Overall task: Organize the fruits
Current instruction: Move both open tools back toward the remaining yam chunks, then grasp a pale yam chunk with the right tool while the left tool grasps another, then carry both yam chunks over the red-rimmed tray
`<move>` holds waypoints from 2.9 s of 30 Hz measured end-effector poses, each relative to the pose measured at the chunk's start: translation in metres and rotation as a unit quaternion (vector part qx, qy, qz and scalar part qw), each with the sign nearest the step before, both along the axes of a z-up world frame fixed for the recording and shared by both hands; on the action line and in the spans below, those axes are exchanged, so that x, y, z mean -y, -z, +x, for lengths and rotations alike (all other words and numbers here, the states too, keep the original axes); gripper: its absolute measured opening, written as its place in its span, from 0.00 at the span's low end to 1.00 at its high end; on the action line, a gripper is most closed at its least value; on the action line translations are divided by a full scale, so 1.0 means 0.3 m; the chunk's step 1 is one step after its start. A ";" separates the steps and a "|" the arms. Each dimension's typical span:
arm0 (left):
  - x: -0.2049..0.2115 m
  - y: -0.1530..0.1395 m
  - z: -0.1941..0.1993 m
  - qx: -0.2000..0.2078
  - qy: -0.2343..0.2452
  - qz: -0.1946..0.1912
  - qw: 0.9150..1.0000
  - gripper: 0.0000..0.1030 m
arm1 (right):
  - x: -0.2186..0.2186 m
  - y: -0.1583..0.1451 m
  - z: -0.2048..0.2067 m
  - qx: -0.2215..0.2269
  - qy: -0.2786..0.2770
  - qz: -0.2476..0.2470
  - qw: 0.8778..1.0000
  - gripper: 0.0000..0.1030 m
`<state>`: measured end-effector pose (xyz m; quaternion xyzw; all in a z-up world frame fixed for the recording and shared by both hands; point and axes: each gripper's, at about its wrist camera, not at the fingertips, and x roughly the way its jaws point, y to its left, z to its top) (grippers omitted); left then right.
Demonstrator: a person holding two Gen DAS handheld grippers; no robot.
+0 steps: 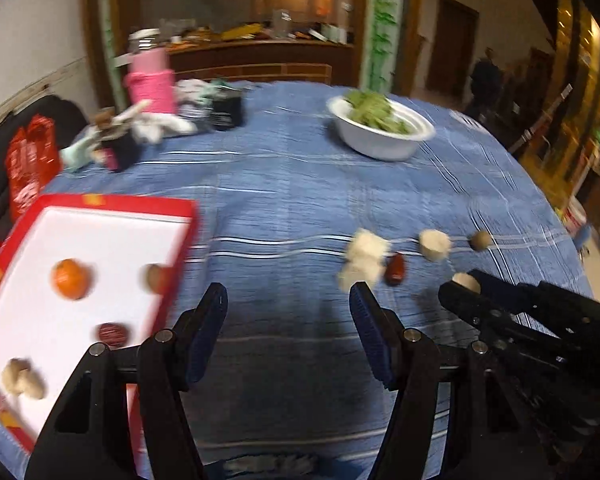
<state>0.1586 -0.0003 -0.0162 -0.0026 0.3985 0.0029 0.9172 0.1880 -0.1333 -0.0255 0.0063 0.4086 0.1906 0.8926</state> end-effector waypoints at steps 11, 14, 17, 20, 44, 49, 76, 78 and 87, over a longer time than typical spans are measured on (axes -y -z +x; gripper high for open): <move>0.105 0.087 0.101 -0.021 0.030 0.004 0.999 0.60 | 0.091 -0.031 -0.008 0.012 0.005 0.056 0.998 0.29; 0.112 0.100 0.103 -0.020 0.034 0.016 0.999 0.30 | 0.093 -0.040 -0.011 0.016 0.003 0.062 0.998 0.29; 0.125 0.095 0.086 -0.018 0.040 0.023 0.999 0.27 | 0.093 -0.042 -0.015 0.019 0.002 0.061 0.998 0.29; 0.113 0.076 0.054 -0.010 0.043 0.014 0.999 0.27 | 0.096 -0.046 -0.020 0.022 0.005 0.062 0.998 0.29; -0.081 -0.006 -0.315 0.012 -0.036 -0.014 0.999 0.27 | -0.044 -0.099 -0.283 0.047 0.002 0.029 0.998 0.29; -0.108 0.015 -0.332 0.018 -0.054 -0.013 0.998 0.27 | -0.082 -0.080 -0.326 0.060 0.000 0.025 0.998 0.29; -0.089 0.036 -0.327 0.016 -0.076 0.024 0.997 0.27 | -0.101 -0.046 -0.345 0.079 -0.001 0.023 0.997 0.29; -0.091 0.036 -0.327 0.016 -0.077 0.023 0.997 0.27 | -0.102 -0.045 -0.343 0.078 -0.001 0.023 0.997 0.29; -0.100 0.029 -0.337 0.023 -0.081 0.013 0.996 0.27 | -0.097 -0.039 -0.334 0.070 0.004 0.022 0.997 0.29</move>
